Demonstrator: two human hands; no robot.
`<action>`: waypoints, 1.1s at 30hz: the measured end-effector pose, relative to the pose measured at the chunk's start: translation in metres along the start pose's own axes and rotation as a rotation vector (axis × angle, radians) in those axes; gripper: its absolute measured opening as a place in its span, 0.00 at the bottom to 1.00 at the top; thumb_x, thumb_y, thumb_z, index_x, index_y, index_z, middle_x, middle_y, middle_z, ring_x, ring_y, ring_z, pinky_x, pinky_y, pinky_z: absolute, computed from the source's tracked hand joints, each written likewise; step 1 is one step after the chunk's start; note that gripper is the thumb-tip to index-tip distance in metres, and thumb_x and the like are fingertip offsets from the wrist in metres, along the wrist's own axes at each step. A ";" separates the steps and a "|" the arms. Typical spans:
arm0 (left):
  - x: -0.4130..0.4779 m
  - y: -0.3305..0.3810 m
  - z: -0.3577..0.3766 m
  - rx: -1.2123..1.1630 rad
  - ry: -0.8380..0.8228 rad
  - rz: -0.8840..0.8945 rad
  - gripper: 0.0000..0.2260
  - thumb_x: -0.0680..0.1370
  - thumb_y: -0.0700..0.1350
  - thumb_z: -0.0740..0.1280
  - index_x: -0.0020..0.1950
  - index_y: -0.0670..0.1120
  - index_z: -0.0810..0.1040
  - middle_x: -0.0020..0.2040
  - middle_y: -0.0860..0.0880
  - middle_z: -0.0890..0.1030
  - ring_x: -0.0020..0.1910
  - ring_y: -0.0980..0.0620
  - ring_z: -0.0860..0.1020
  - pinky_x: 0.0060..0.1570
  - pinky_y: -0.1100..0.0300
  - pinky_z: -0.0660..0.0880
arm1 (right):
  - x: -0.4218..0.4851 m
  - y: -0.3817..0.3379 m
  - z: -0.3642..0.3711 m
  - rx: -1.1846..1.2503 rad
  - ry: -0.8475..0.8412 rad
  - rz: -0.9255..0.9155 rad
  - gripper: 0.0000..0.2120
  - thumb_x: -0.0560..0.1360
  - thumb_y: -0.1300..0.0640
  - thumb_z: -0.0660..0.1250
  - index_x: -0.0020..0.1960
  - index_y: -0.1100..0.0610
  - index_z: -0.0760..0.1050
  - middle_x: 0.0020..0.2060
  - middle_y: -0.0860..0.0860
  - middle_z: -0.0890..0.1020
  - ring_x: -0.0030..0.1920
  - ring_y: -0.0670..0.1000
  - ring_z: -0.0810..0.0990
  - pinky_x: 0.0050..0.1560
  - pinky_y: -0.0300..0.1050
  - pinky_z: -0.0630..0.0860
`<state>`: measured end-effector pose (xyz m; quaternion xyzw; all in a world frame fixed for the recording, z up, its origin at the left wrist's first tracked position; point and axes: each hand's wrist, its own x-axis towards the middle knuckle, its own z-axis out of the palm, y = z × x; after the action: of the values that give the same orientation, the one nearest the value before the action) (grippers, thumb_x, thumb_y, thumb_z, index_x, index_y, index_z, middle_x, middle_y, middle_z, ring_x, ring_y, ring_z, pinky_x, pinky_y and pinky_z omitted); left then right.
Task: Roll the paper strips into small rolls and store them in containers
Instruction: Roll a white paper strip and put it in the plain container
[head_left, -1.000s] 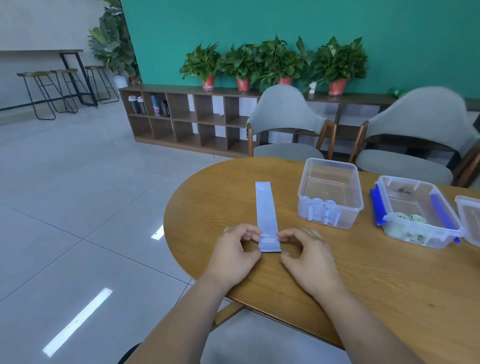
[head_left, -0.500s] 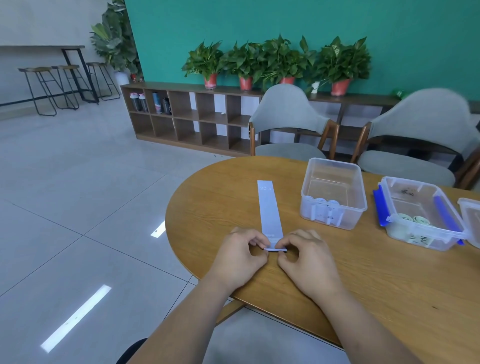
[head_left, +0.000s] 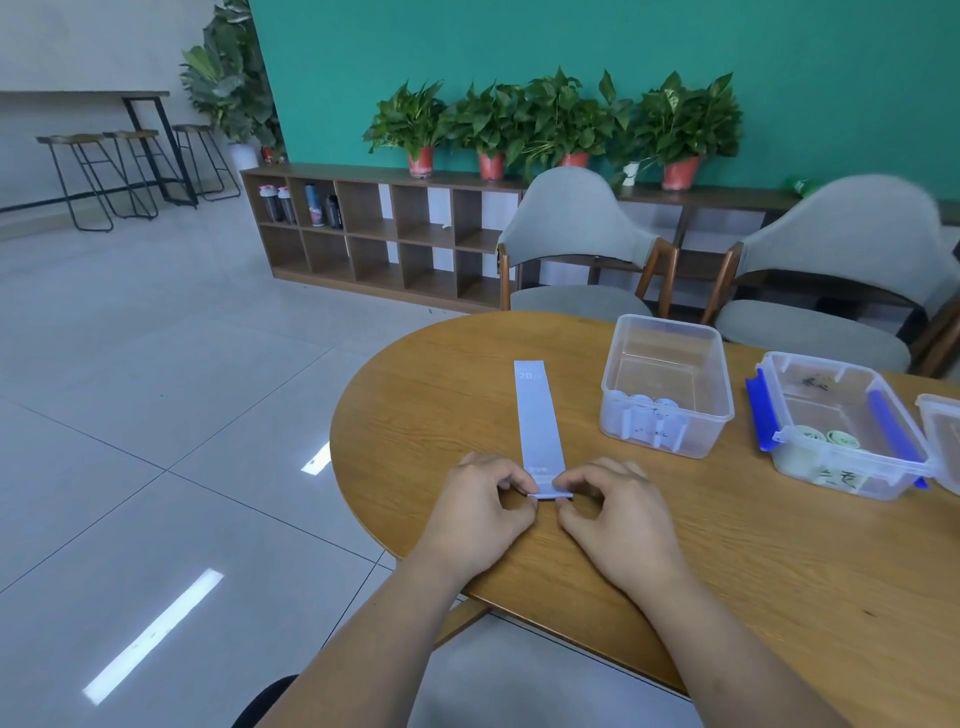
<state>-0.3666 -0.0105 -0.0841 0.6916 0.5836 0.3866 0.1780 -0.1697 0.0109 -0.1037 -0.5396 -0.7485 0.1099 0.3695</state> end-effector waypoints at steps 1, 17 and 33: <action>0.000 0.000 0.000 -0.003 0.002 -0.006 0.07 0.73 0.44 0.77 0.48 0.56 0.86 0.45 0.63 0.79 0.54 0.62 0.76 0.51 0.75 0.68 | 0.000 0.000 0.000 0.002 0.002 -0.001 0.09 0.69 0.51 0.75 0.48 0.41 0.84 0.43 0.33 0.80 0.47 0.41 0.75 0.52 0.52 0.78; 0.000 0.000 0.002 -0.043 0.022 0.007 0.07 0.75 0.43 0.74 0.48 0.55 0.85 0.42 0.61 0.83 0.54 0.61 0.77 0.51 0.75 0.69 | 0.001 -0.002 -0.001 0.063 0.033 0.072 0.10 0.70 0.56 0.76 0.46 0.42 0.81 0.36 0.35 0.82 0.44 0.40 0.76 0.47 0.44 0.77; 0.002 -0.006 0.007 0.110 0.066 0.084 0.04 0.75 0.47 0.75 0.47 0.56 0.85 0.44 0.61 0.78 0.53 0.58 0.72 0.54 0.64 0.70 | 0.001 -0.002 0.001 -0.050 0.048 0.048 0.05 0.70 0.53 0.77 0.42 0.43 0.83 0.37 0.38 0.78 0.45 0.44 0.73 0.46 0.41 0.72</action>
<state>-0.3652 -0.0061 -0.0923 0.7111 0.5798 0.3839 0.1040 -0.1720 0.0109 -0.1028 -0.5688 -0.7289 0.0871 0.3709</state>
